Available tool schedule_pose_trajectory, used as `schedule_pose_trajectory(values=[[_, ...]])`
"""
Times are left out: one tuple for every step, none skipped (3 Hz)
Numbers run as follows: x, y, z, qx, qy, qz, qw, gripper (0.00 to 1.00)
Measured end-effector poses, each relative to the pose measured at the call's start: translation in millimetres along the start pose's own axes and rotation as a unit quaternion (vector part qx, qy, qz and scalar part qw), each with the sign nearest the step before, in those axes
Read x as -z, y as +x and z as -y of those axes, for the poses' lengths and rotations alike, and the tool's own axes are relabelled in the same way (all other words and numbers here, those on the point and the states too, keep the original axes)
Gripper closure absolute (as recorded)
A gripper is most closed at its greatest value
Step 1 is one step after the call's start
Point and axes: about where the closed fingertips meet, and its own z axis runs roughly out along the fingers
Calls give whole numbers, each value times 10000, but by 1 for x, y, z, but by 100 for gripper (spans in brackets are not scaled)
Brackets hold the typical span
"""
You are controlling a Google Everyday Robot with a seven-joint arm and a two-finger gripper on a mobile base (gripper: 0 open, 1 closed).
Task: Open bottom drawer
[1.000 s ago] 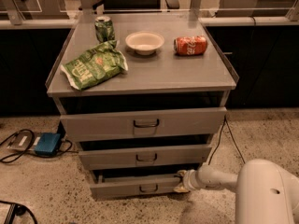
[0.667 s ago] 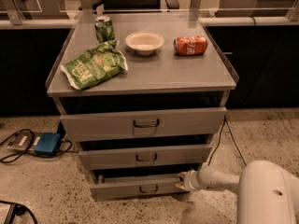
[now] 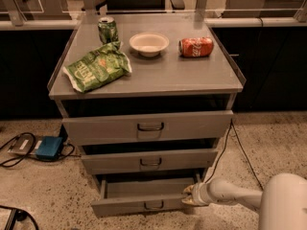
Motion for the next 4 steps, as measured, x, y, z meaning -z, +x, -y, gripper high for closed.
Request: schedule_pose_trajectory(values=[[8, 8, -20, -34, -30, 52, 10000, 97], [8, 8, -20, -34, -31, 52, 10000, 74], [8, 8, -20, -34, -31, 52, 10000, 51], [8, 8, -20, -34, -31, 52, 10000, 28]])
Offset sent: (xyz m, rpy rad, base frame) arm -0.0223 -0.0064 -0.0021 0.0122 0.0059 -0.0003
